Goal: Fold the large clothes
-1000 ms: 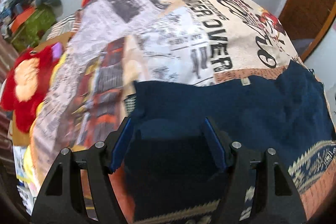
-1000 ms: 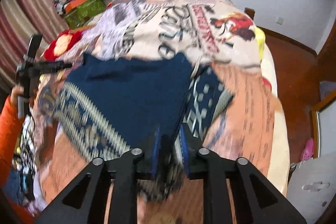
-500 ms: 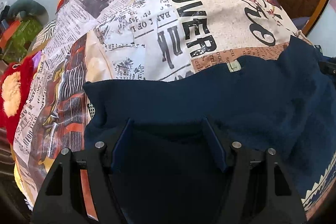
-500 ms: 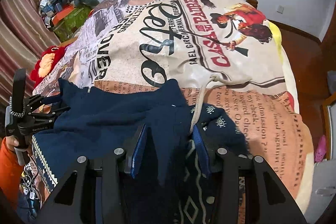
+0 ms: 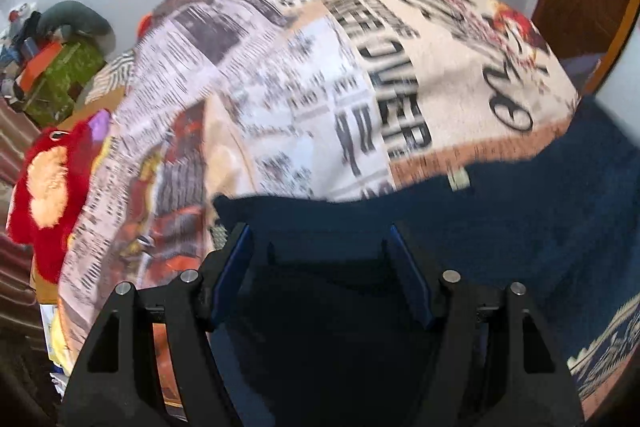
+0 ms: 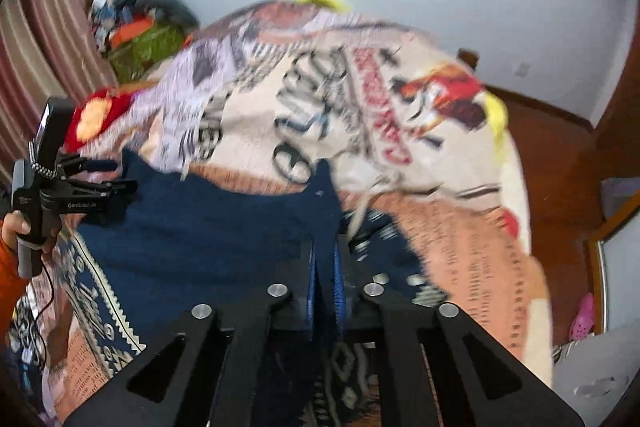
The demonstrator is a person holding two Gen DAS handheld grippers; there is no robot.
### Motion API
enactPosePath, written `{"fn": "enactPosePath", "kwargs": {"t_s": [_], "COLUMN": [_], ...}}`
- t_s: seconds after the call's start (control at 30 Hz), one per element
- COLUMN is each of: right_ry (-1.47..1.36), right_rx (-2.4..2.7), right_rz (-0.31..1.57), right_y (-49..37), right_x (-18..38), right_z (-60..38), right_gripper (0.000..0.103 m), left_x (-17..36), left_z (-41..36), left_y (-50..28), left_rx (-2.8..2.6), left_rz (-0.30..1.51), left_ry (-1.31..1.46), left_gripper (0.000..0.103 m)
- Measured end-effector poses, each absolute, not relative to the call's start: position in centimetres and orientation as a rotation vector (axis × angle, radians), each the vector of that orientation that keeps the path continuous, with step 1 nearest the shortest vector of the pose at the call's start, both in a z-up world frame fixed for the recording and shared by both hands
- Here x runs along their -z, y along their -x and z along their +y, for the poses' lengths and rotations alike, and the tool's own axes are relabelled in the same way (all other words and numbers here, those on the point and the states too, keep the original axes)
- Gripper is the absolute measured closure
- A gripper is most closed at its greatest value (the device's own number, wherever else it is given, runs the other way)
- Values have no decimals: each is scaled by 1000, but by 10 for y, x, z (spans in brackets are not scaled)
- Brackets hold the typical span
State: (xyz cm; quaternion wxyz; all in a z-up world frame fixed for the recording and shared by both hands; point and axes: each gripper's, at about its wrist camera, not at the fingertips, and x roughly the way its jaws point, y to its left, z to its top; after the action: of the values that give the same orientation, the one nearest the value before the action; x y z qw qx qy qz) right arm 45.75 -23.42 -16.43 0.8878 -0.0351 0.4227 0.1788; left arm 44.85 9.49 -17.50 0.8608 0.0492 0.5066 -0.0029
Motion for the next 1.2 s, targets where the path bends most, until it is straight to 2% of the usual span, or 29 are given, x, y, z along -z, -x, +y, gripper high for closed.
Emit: {"fn": "enactPosePath", "kwargs": {"t_s": [0.03, 0.27, 0.43, 0.6, 0.67, 0.73, 0.83, 0.97, 1.2], "right_ry": [96, 26, 53, 49, 49, 59, 49, 72, 98], "right_rx": [-327, -311, -383, -443, -456, -450, -460, -478, -466], "right_rz": [862, 991, 964, 979, 1007, 1042, 1054, 1059, 1080], "right_y": [-458, -471, -467, -491, -507, -522, -537, -545, -548], "right_x": [162, 186, 170, 168, 176, 186, 192, 196, 203], "right_z": [-239, -274, -263, -239, -228, -216, -207, -197, -197], "right_gripper": [103, 103, 102, 102, 102, 102, 102, 102, 102], "left_x": [173, 196, 222, 232, 233, 235, 235, 221, 189], "left_z": [97, 131, 169, 165, 163, 158, 148, 153, 178], "left_y": [-450, -460, -465, -471, -475, -479, -480, -476, -480], "left_rx": [0, -24, 19, 53, 67, 78, 49, 25, -107], "left_rz": [1058, 1107, 1171, 1150, 1140, 1144, 1128, 1071, 960], "left_ry": [-101, -94, 83, 100, 121, 120, 48, 33, 42], "left_gripper": [34, 34, 34, 36, 49, 71, 88, 95, 96]}}
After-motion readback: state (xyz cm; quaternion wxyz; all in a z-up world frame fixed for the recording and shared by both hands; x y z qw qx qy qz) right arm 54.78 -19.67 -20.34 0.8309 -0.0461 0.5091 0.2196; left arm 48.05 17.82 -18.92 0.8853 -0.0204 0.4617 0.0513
